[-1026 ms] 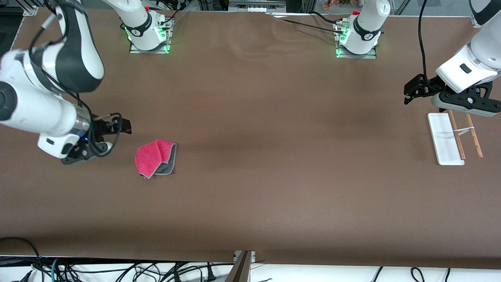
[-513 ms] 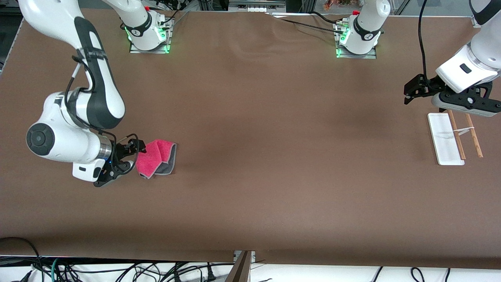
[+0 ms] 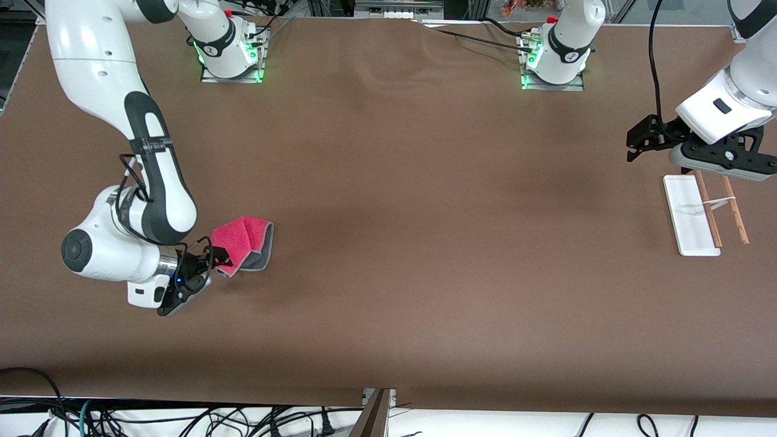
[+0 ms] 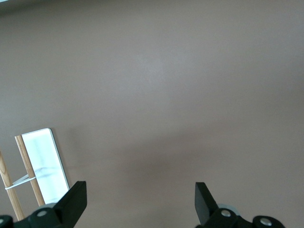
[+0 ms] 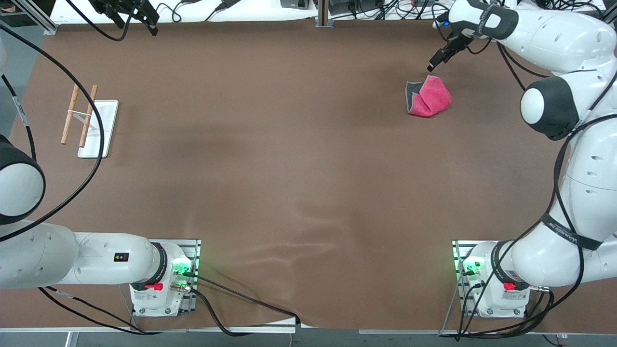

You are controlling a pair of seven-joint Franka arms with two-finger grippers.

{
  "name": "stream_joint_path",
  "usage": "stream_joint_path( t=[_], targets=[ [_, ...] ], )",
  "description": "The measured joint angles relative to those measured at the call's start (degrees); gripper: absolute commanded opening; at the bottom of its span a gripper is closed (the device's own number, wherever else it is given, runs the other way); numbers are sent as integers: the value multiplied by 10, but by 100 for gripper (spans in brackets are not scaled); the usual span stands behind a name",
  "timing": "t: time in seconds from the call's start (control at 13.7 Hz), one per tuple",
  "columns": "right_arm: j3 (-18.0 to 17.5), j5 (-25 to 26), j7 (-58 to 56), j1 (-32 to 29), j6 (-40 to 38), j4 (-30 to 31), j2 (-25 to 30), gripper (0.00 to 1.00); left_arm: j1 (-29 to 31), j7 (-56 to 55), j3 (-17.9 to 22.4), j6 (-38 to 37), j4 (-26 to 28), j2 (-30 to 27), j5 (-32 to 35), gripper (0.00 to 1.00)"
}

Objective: Pass towel and hang on rack
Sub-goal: 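Close the right gripper on the pink towel's edge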

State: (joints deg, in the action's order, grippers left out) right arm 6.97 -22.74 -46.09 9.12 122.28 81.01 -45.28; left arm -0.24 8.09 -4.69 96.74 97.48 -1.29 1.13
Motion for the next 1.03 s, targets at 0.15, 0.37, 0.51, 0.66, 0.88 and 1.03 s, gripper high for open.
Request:
stream_joint_path(
  t=[0.15, 0.37, 0.51, 0.66, 0.88, 1.03],
  targets=[
    [0, -24, -18, -1, 5, -12, -19, 99, 0, 0, 0, 0, 0, 0, 0, 100],
    [0, -55, -36, -4, 8, -16, -32, 98, 0, 0, 0, 0, 0, 0, 0, 100],
    [0, -66, -38, -5, 8, -16, -34, 93, 0, 0, 0, 0, 0, 0, 0, 100],
    [0, -73, -38, -5, 6, -16, -35, 85, 0, 0, 0, 0, 0, 0, 0, 100],
    [-2, -79, -39, -5, 1, -12, -38, 79, 0, 0, 0, 0, 0, 0, 0, 100],
    [-2, -80, -39, -4, -1, -7, -39, 75, 0, 0, 0, 0, 0, 0, 0, 100]
  ],
)
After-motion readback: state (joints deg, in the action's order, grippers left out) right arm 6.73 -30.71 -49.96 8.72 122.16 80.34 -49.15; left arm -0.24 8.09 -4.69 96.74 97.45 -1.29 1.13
